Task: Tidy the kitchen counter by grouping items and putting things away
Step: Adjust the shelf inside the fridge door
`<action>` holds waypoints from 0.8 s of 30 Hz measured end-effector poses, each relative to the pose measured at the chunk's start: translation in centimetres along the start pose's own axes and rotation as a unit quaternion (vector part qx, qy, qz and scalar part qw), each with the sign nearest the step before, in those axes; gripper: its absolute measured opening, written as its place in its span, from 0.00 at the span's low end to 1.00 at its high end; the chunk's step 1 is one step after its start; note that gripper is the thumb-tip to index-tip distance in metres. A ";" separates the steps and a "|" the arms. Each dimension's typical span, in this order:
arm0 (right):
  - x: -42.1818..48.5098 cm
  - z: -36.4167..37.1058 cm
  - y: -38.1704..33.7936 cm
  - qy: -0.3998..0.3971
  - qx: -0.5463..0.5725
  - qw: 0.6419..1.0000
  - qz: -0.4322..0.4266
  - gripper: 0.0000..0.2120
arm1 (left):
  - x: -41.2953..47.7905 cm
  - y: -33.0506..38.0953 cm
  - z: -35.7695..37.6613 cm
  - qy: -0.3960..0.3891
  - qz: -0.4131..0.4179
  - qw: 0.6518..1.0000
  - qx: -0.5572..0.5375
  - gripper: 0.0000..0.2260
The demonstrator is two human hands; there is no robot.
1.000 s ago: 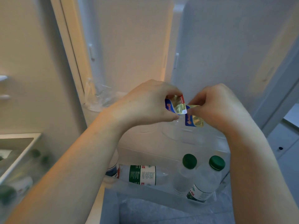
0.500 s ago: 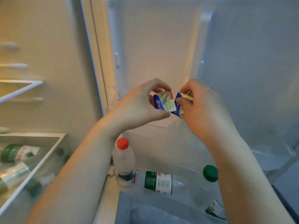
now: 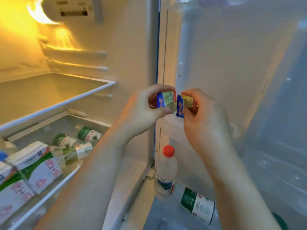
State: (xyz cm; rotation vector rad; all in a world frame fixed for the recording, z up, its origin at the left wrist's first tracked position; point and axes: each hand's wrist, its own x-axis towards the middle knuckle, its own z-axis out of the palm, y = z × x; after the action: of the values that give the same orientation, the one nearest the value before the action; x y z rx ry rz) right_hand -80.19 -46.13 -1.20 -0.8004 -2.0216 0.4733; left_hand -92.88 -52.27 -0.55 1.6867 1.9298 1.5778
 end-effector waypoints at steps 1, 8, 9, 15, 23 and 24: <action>0.0 0.3 -0.2 -0.004 0.013 1.000 -0.001 0.13 | -0.3 0.0 -0.3 0.012 -0.002 1.000 0.011 0.21; -1.3 3.6 -3.4 -0.045 0.101 0.992 -0.058 0.13 | -4.5 -0.2 -4.1 0.138 -0.092 0.985 0.052 0.24; -1.8 4.0 -3.8 -0.053 0.113 0.990 -0.069 0.14 | -5.4 -0.1 -4.5 0.155 -0.109 0.980 0.053 0.23; -4.7 5.1 -5.5 -0.147 0.152 0.974 -0.082 0.17 | -11.2 0.4 -5.2 0.277 -0.193 0.938 0.076 0.15; -11.2 3.9 -5.6 -0.249 0.205 0.933 -0.162 0.06 | -21.2 2.6 -1.2 0.408 -0.272 0.859 0.148 0.12; -12.2 3.5 -5.4 -0.268 0.219 0.922 -0.176 0.06 | -22.7 3.2 -0.2 0.433 -0.292 0.838 0.156 0.12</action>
State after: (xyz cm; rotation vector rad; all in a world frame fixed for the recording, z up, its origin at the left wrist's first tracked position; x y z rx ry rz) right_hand -80.17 -58.58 -7.14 -0.0167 -2.3547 0.9656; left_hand -82.60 -70.73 -9.44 0.2307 2.8345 1.9652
